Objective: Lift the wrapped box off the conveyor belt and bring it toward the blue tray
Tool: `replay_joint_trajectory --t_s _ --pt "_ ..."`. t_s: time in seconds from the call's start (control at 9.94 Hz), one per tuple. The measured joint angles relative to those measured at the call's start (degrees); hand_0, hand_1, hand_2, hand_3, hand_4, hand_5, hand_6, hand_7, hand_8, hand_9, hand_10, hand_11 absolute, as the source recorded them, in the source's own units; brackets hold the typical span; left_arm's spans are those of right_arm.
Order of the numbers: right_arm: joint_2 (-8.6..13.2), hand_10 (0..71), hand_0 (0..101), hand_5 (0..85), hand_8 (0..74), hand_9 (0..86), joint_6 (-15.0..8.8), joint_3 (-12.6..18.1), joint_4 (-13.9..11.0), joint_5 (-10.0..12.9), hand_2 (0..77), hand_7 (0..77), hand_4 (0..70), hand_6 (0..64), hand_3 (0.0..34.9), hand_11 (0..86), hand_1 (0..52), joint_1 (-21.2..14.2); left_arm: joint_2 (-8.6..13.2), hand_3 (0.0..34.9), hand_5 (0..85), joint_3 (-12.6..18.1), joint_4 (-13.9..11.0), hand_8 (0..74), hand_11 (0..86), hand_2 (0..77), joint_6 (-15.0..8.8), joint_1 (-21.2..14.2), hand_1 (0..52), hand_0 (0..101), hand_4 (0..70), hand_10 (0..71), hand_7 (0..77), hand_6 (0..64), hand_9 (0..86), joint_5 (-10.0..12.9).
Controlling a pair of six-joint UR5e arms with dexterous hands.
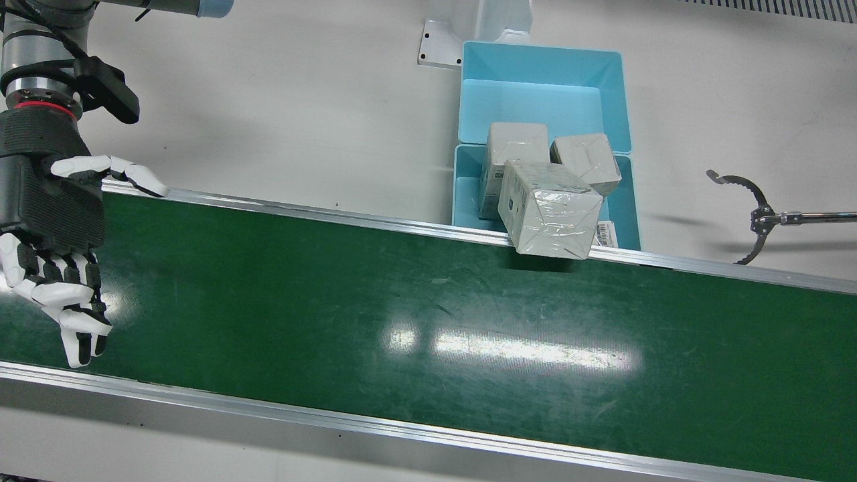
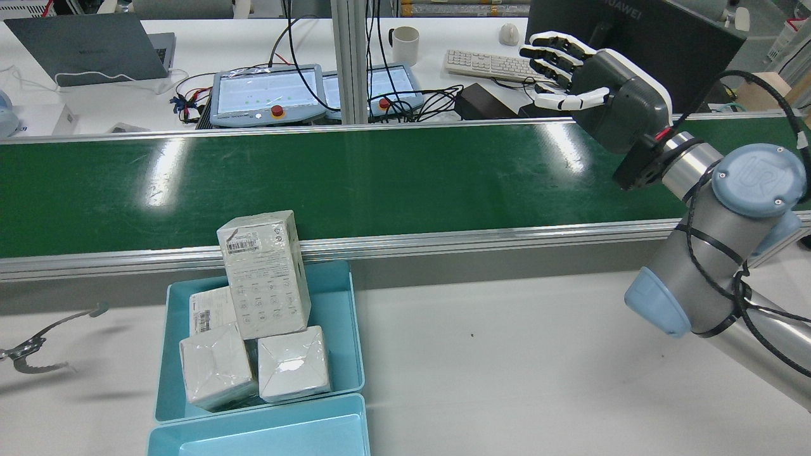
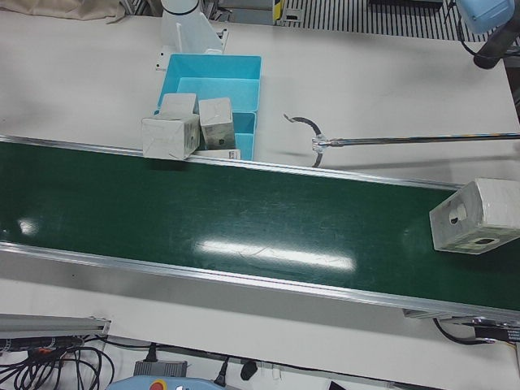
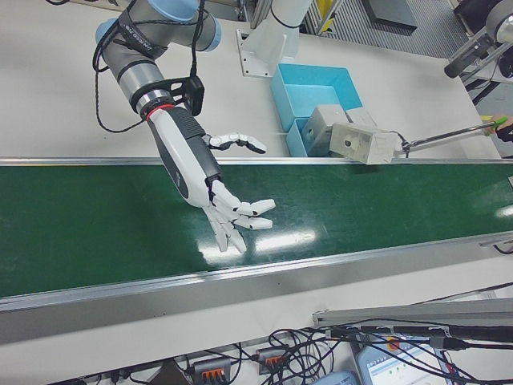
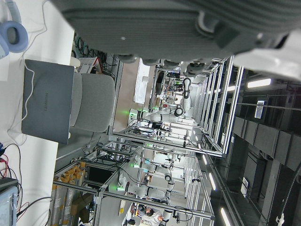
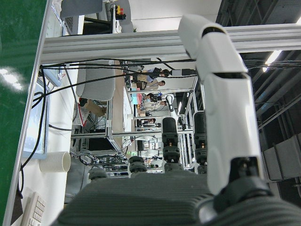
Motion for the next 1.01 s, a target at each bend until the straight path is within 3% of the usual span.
replay_joint_trajectory --t_s 0.2,0.3,0.4,0.7,0.8,1.01 --pt "-0.1 0.0 51 33.3 1.1 6.5 0.1 0.2 0.1 0.0 24.5 22.9 9.3 2.7 19.6 1.6 20.2 0.0 0.0 0.0 1.1 0.0 0.0 0.0 0.0 1.1 0.0 0.0 0.0 0 0.0 0.5 0.0 0.0 0.0 0.0" --pt "-0.2 0.0 51 33.3 1.1 6.5 0.2 0.3 0.1 0.0 24.5 22.9 5.4 2.7 20.4 1.6 20.2 0.0 0.0 0.0 1.1 0.0 0.0 0.0 0.0 0.5 0.0 0.0 0.0 0 0.0 0.5 0.0 0.0 0.0 0.0" --pt "-0.2 0.0 51 33.8 1.1 6.5 0.3 0.4 0.1 0.0 25.1 22.4 8.7 2.7 20.4 1.6 20.2 0.1 0.0 0.0 1.1 0.0 0.0 0.0 0.0 1.1 0.0 0.0 0.0 0 0.0 0.5 0.0 0.0 0.0 0.0" --pt "-0.5 0.0 51 33.3 1.6 6.5 0.5 0.4 0.2 0.0 23.5 22.4 8.7 1.1 20.4 1.6 20.2 0.0 0.0 0.0 1.1 0.0 0.0 0.0 0.0 0.5 0.0 0.0 0.0 0 0.0 0.5 0.0 0.0 0.0 0.0" --pt "-0.6 0.0 50 32.7 0.0 6.5 0.6 0.5 0.2 -0.1 11.4 20.7 7.6 1.6 18.6 1.6 15.8 0.0 0.0 0.0 1.1 0.0 0.0 0.0 0.0 0.5 0.0 0.0 0.0 0 0.0 0.5 0.0 0.0 0.0 0.0" --pt "-0.7 0.0 50 32.7 0.0 6.5 0.7 0.5 0.2 -0.1 11.4 20.7 7.6 1.6 18.6 1.6 15.8 0.0 0.0 0.0 1.1 0.0 0.0 0.0 0.0 0.5 0.0 0.0 0.0 0 0.0 0.0 0.0 0.0 0.0 0.0"
